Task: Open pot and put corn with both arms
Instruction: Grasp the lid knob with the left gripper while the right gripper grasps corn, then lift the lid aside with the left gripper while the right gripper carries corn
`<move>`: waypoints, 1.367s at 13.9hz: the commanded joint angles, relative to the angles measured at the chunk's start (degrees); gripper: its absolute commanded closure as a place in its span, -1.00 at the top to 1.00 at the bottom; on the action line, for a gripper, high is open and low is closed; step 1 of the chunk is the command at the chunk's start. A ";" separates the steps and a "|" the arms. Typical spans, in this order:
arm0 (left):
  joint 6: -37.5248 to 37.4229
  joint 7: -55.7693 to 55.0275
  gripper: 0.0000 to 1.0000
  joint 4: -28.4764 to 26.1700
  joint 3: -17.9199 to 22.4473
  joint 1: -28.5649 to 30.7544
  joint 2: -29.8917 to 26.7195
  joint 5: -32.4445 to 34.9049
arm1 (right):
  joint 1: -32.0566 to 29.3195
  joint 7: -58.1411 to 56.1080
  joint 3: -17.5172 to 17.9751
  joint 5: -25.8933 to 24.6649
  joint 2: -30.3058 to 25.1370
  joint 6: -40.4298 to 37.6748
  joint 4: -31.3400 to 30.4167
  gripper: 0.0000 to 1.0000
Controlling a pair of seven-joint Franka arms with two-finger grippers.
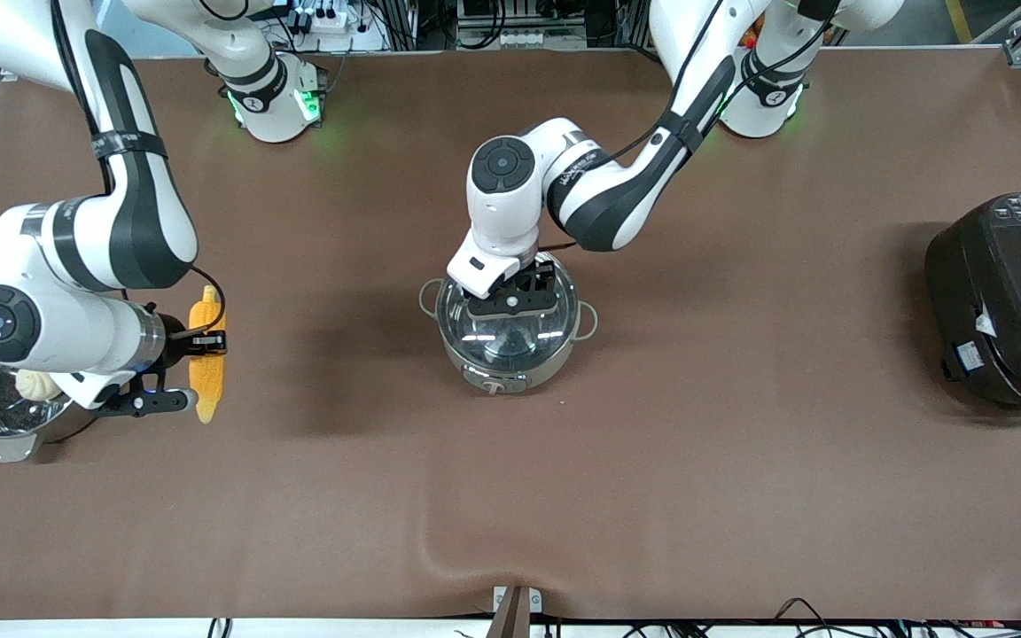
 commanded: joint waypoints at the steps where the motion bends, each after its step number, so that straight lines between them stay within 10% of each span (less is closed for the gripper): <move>1: -0.03 -3.05 -1.00 1.15 0.16 -0.65 0.52 1.30 | 0.85 1.52 -0.11 -1.57 0.76 -1.15 2.56 -1.00; 19: -10.48 -2.61 -1.00 1.07 0.16 8.20 -8.27 -3.25 | 9.36 9.52 0.33 2.02 0.06 -8.62 9.94 -1.00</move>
